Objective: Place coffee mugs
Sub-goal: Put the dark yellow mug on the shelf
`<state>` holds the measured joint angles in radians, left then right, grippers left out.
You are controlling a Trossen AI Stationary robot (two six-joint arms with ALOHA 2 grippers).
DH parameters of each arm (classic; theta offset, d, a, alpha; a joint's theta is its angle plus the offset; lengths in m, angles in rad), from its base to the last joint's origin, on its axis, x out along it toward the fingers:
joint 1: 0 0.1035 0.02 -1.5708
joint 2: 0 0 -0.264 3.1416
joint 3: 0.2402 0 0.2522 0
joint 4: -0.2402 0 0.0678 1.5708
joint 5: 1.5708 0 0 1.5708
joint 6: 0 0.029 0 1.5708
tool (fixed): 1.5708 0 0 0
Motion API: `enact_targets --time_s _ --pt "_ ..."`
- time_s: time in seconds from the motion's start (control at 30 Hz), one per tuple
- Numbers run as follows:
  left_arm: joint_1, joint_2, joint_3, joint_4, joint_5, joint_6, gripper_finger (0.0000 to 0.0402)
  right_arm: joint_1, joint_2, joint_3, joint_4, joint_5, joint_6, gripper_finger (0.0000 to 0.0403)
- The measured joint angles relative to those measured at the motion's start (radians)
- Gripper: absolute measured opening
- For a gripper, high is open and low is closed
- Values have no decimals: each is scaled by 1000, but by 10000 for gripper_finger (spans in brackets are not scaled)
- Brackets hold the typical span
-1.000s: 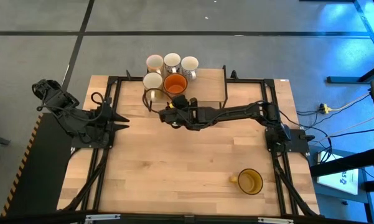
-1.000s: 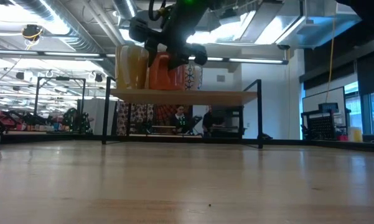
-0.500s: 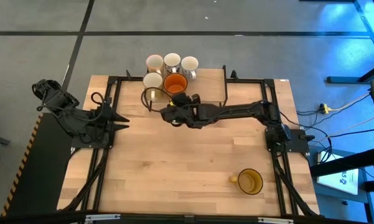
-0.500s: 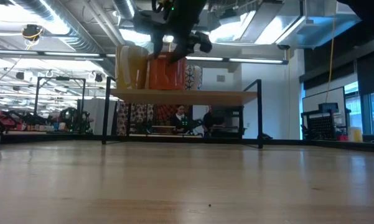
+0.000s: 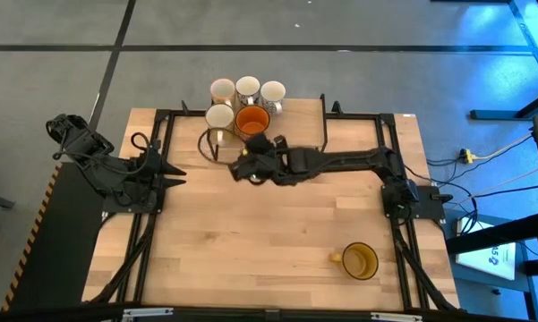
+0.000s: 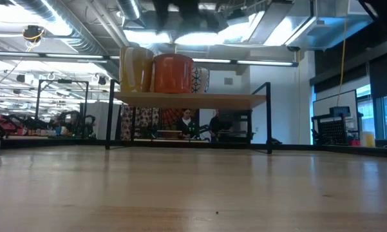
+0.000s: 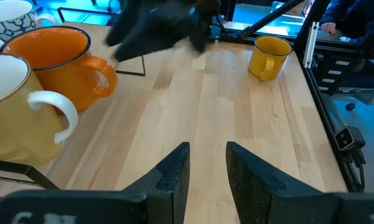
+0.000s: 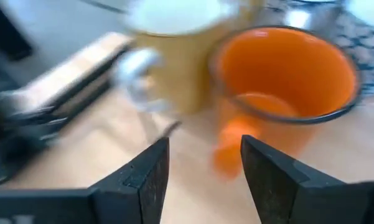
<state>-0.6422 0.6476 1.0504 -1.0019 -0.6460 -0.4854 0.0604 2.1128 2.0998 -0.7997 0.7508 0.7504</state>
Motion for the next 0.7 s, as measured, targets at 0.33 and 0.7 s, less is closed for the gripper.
enact_targets --time_s 0.33,0.7 --pt "0 0 0 0 0 0 98 190 -8 110 -187 -507 -57 186" --pt "0 0 0 0 -1 5 98 423 -6 64 -449 -839 396 186"
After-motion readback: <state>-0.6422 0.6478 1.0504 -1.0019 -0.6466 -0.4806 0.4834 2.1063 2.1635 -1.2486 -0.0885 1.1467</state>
